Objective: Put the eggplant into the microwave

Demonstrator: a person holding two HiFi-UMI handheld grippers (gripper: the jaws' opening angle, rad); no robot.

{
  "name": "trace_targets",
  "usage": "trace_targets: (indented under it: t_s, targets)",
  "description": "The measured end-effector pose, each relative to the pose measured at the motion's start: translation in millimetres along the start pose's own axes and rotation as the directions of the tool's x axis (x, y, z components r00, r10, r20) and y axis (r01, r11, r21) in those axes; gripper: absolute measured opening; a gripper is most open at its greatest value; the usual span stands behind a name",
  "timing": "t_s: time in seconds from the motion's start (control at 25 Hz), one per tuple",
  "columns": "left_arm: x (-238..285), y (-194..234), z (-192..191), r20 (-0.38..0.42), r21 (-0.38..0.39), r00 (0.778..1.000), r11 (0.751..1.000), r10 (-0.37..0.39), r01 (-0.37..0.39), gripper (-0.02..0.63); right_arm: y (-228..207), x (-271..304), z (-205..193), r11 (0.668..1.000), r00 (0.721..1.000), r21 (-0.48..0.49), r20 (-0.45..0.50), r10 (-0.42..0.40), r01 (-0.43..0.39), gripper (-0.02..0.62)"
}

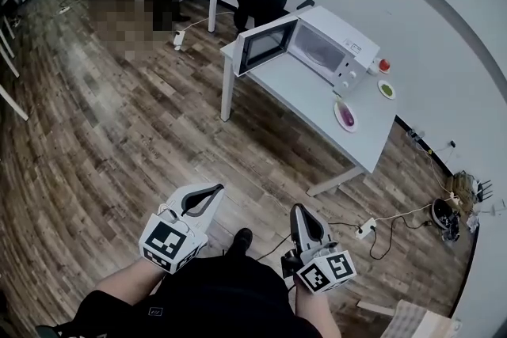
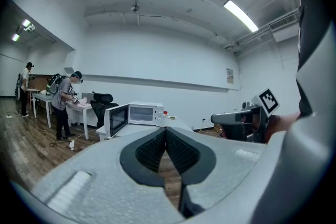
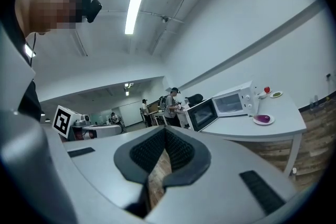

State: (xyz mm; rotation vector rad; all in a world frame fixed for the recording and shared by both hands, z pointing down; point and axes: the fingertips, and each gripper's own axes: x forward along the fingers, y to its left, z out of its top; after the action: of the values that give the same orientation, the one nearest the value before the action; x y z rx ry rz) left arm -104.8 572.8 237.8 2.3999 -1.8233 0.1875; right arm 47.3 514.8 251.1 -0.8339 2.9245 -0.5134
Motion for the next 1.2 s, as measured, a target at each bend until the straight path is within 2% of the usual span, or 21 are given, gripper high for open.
trace_targets:
  t_s: [0.36, 0.56, 0.84, 1.2]
  targets:
    - [114.4, 12.1, 23.3, -0.002, 0.016, 0.998, 0.998, 0.057, -0.057, 0.008, -109.0, 28.5, 37.8, 1.0, 1.0, 0.01, 0.004, -0.021, 0.021, 0.014]
    - [161.8, 12.3, 29.3, -0.006, 0.023, 0.998, 0.998, 0.064, -0.063, 0.008, -150.5, 37.0, 50.5, 1.0, 1.0, -0.008, 0.001, -0.023, 0.023, 0.014]
    - [219.2, 11.2, 35.2, -0.019, 0.034, 1.0, 0.999, 0.021, -0.02, 0.008, -197.3, 50.8, 60.4, 0.999, 0.999, 0.011, -0.005, -0.052, 0.052, 0.014]
    - [289.6, 37.3, 41.9, -0.009, 0.044, 0.999, 0.998, -0.033, 0.033, 0.008, -252.9, 78.2, 77.5, 0.992, 0.991, 0.012, 0.017, -0.13, 0.129, 0.014]
